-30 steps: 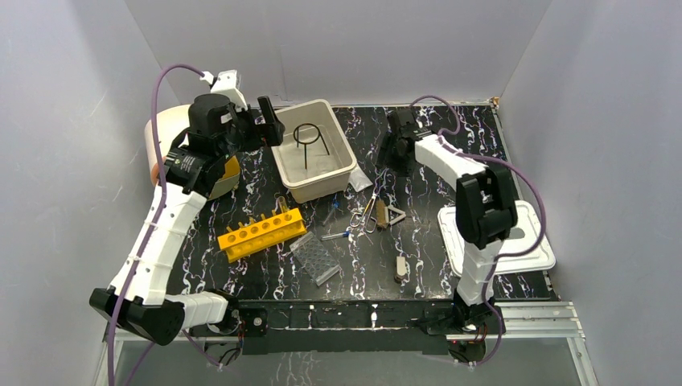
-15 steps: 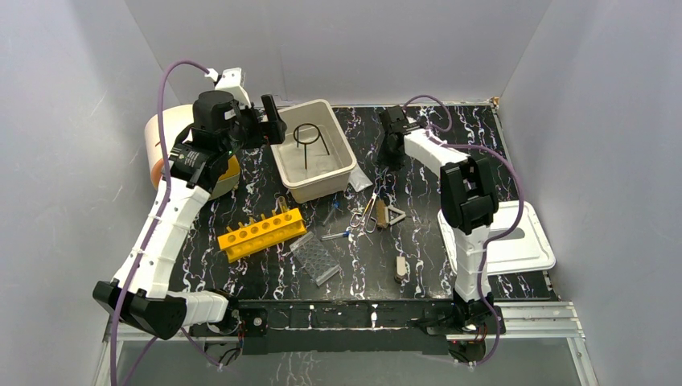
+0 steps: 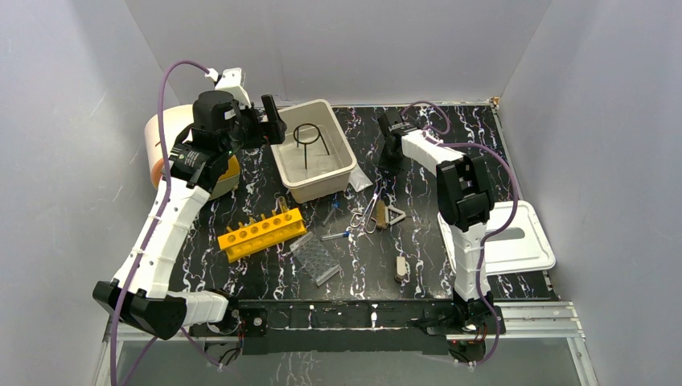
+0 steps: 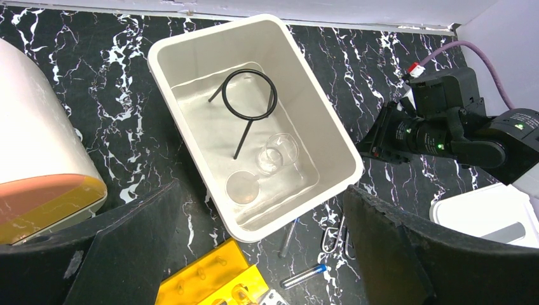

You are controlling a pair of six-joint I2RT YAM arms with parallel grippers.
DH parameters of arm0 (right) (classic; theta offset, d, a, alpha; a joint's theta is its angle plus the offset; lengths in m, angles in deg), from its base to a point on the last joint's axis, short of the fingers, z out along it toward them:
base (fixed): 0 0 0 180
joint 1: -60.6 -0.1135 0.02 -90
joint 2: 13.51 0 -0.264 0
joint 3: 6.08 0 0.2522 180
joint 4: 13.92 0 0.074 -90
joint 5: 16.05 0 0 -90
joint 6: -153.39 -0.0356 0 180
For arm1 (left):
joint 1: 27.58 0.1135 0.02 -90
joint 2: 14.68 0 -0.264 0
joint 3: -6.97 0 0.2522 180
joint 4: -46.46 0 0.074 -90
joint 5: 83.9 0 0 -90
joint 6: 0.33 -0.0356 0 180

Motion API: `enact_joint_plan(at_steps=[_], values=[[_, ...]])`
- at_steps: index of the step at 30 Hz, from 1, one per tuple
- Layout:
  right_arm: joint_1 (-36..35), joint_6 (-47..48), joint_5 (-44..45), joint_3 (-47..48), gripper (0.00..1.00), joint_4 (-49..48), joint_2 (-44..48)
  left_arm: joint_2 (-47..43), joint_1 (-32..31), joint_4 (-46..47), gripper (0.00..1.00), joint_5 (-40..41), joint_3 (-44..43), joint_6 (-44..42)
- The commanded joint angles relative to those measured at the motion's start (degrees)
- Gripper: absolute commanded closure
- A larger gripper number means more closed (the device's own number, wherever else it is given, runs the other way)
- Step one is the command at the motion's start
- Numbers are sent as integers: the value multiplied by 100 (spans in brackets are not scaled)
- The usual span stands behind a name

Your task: Organize the chemistry lab equipment

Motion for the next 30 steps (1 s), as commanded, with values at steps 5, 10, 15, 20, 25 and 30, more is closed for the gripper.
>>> enact_joint_plan(at_steps=[5, 10, 15, 20, 25, 30], values=[[27, -246, 64, 386, 82, 123, -237, -83, -23, 12, 2, 6, -194, -48], [37, -292, 73, 475, 91, 17, -29, -83, -19, 6, 2, -54, -212, 1], [95, -155, -130, 562, 98, -1, 360, -99, -18, 28, 2, -216, -197, 8], [167, 123, -501, 351, 100, -95, 885, -109, -26, 221, 2, -1143, -116, -61], [263, 299, -753, -88, 100, -262, 1463, -48, -94, 501, 2, -1990, -23, 33], [403, 459, -1099, -621, 100, -539, 2052, 166, -335, 686, 2, -2534, -38, 82]])
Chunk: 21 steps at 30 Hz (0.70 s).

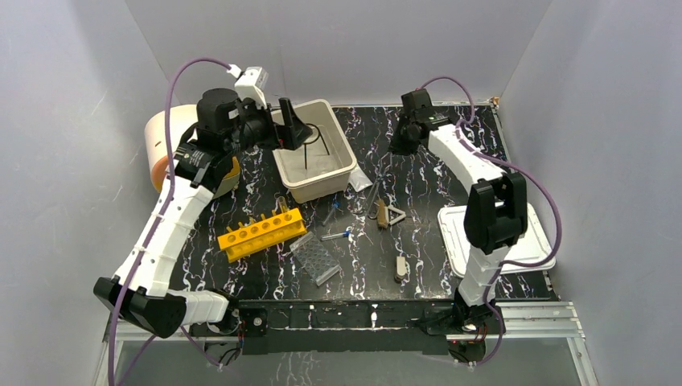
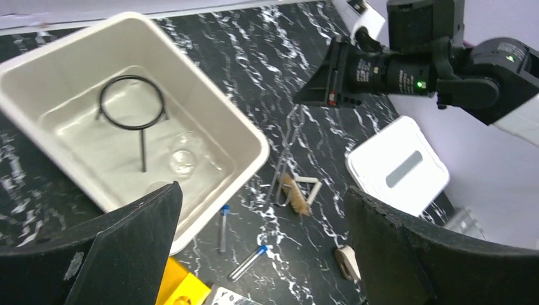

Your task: Organize the chemistry lab equipment

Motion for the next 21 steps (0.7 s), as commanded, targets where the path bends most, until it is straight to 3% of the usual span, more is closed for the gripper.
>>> enact_joint_plan(at_steps=[1, 11, 21], values=[[130, 304, -367, -531, 100, -540, 671, 215, -272, 337, 2, -892, -61, 83], [272, 549, -1254, -1816, 100, -1461, 1807, 1134, -1089, 890, 2, -1152, 38, 197], [550, 588, -1834, -2676, 100, -2028, 2730, 1433, -1900, 2272, 12, -929, 1094, 247]])
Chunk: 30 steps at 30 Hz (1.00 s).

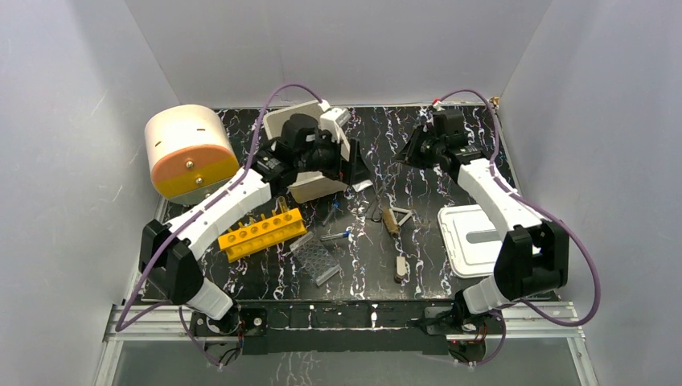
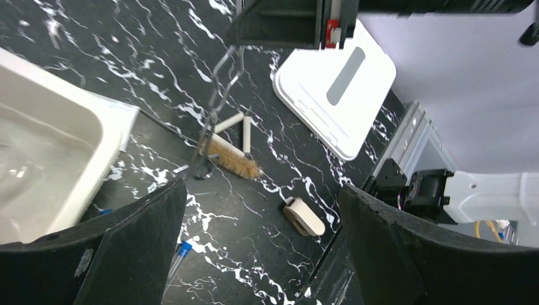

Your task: Organize the chemistry lab equipment

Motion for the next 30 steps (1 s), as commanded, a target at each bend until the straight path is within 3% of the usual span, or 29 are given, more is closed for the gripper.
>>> enact_joint_plan(at_steps=[1, 10, 17, 23, 30], values=[[194, 41, -531, -389, 100, -750, 509, 108, -397, 866, 13, 124, 361, -96], [320, -174, -994, -1217, 100, -1277, 958, 877, -721, 1557, 18, 496, 629, -571], [496, -247, -1223, -1530, 100, -1293, 1164, 1458, -739, 1888, 34, -30, 517, -777], [748, -392, -1535, -1785, 100, -1575, 1193, 1727, -777, 1941, 35, -255, 677, -717], [833, -472, -1962, -1953, 100, -1956, 1175, 2113, -787, 2056, 39, -1190, 599, -691]])
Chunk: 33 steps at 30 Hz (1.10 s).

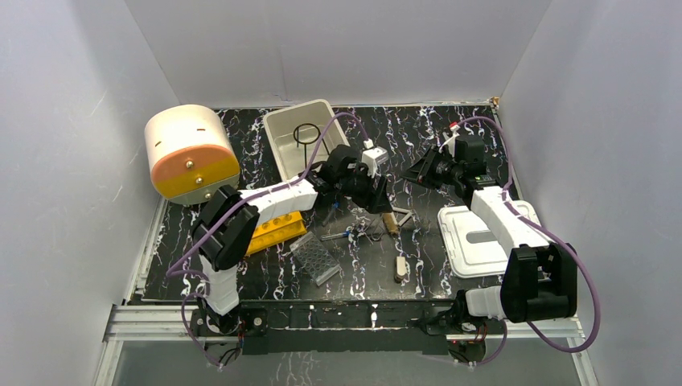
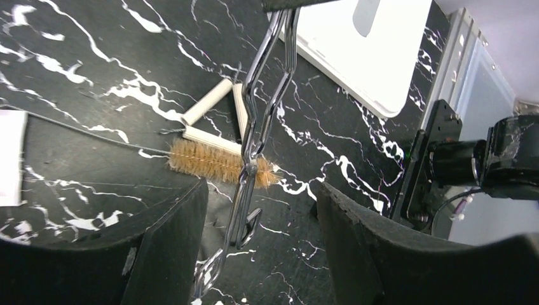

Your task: Organize the chemistry lab equipment

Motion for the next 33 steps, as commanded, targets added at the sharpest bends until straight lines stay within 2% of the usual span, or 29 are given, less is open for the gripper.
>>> enact_joint_plan(at_steps=[1, 6, 15, 17, 18, 20, 24, 25, 28, 33], values=[[56, -85, -448, -24, 100, -601, 151, 175, -35, 195, 41, -760, -46, -42], [96, -154, -599, -44, 100, -691, 148, 339, -40, 196, 51, -710, -69, -19], [121, -192, -598, -35, 100, -821, 135, 186, -36, -143, 98, -850, -225, -445], [116, -163, -521, 41, 100, -757, 127, 151, -36, -331, 100, -906, -297, -556], [116, -143, -467, 90, 97, -670, 137, 114, -40, -398, 100, -937, -329, -587], [117, -103, -343, 185, 83, -454, 135, 1, -36, -479, 100, -995, -375, -610], [116, -21, -47, 464, 46, -85, 168, -319, -40, -649, 100, -1011, -405, -584], [122, -21, 17, 560, 41, -10, 176, -403, -40, -686, 100, -1025, -427, -574], [126, -216, 176, 888, 29, 176, 244, -644, -35, -1033, 100, -996, -528, -517], [124, -584, 241, 1353, 23, 44, 408, -1138, -17, -1486, 100, -499, -764, -539]])
